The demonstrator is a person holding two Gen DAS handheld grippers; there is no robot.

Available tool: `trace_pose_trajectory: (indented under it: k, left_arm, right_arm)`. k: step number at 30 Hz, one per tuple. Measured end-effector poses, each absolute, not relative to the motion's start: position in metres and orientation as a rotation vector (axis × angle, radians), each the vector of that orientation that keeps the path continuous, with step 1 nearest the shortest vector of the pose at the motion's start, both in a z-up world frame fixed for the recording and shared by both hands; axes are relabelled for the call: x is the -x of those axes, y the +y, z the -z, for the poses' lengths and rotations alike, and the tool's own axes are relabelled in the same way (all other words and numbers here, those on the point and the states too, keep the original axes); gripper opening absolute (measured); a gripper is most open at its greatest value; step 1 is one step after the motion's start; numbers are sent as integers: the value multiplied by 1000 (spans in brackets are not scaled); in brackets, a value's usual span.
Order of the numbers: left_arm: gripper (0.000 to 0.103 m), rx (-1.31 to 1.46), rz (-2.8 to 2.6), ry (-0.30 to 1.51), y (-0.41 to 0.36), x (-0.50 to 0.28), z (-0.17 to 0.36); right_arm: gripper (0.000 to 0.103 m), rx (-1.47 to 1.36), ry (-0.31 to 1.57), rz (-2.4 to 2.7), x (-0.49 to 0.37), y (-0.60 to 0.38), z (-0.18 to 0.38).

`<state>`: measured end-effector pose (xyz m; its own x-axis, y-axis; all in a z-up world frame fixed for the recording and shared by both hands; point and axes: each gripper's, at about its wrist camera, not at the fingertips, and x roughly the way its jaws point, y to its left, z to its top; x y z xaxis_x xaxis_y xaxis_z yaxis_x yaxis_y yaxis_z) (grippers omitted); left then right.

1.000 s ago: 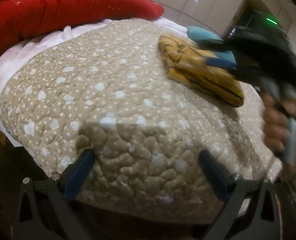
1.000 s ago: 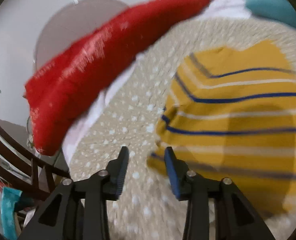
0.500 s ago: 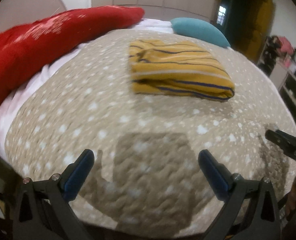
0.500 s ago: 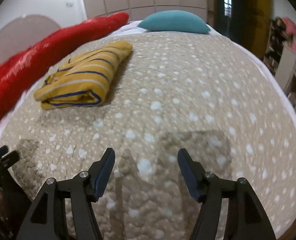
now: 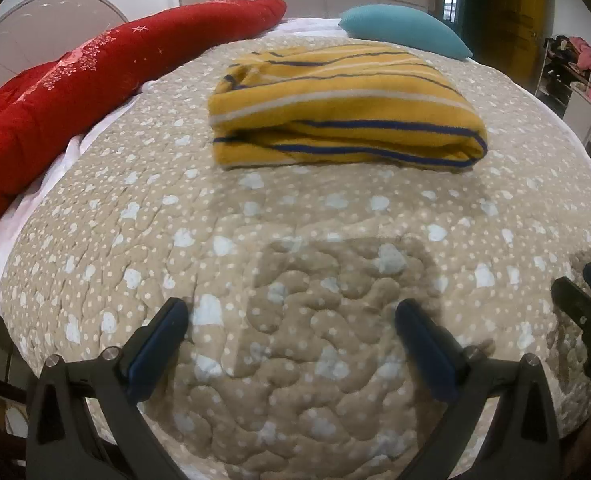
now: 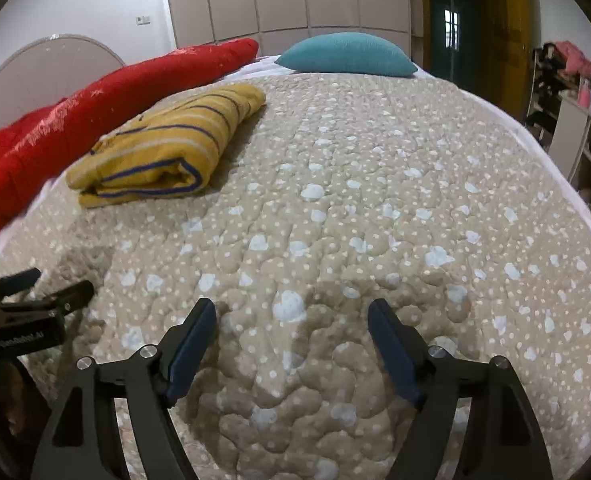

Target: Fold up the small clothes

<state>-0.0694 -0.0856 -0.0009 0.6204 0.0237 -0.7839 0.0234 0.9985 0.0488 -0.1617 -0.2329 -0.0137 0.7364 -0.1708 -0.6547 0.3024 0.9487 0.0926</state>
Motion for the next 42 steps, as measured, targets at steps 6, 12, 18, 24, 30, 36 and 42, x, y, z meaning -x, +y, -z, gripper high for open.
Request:
trace_pose_trajectory:
  k: [6,12,18,24,30,36,42]
  left_arm:
    - [103,-78,13,901,-90,80,2]
    - [103,-77,19,944,-89,82,-2]
    - [103,-80,6,965,-91,85,-3]
    - [103,-81,-1,963,-92,86,-4]
    - [103,-83,-2,959,-92,87,-3]
    - [103,-83,-1,955,-92,87,-3]
    - [103,-78,-2,948,-92,88,-3]
  right_arm:
    - [91,-189,706,285,159,-226,16]
    - [92,-180,717,297,156,-219,16]
    - [95,-174,744,307,146,-217,15]
    - [95,-161,745,317,145,-215,16]
    - [96,-151,743,323,144,-214,17]
    - [97,-148,743,326,145,-212,19]
    - [98,-137,738,335,145,-210,20]
